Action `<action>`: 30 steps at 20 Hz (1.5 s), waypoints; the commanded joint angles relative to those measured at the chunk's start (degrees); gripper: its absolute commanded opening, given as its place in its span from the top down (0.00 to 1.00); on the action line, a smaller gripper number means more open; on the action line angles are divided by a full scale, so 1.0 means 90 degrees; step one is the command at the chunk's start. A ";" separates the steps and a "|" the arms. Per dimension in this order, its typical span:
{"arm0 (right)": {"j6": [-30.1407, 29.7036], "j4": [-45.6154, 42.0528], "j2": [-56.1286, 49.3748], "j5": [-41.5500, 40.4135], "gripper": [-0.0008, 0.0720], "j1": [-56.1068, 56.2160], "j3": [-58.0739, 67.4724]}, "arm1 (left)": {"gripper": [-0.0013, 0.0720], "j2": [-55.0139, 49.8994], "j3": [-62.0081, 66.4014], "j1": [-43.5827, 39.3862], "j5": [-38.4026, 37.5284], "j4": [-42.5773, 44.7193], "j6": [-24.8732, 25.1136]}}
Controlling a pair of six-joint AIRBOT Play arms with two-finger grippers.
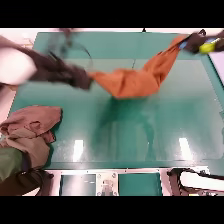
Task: Fold the shirts.
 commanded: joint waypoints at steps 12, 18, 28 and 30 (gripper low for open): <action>0.0906 -0.1299 0.2691 0.1139 0.96 -0.1052 -0.0872 | 0.94 0.0328 0.1219 0.0063 -0.1460 0.3177 -0.0131; 0.0673 -0.1231 0.2271 -0.1778 0.96 0.0097 -0.5353 | 0.94 0.0202 -0.3283 0.2283 0.1851 -0.1778 0.0767; 0.0554 -0.0911 0.0029 -0.0682 0.48 -0.0486 -0.3874 | 0.94 -0.2025 -0.3247 0.2841 0.1579 -0.3177 0.2127; 0.0556 -0.1008 0.0248 0.0024 0.48 -0.1064 -0.3531 | 0.94 -0.2030 -0.2994 0.2924 0.1302 -0.3009 0.2135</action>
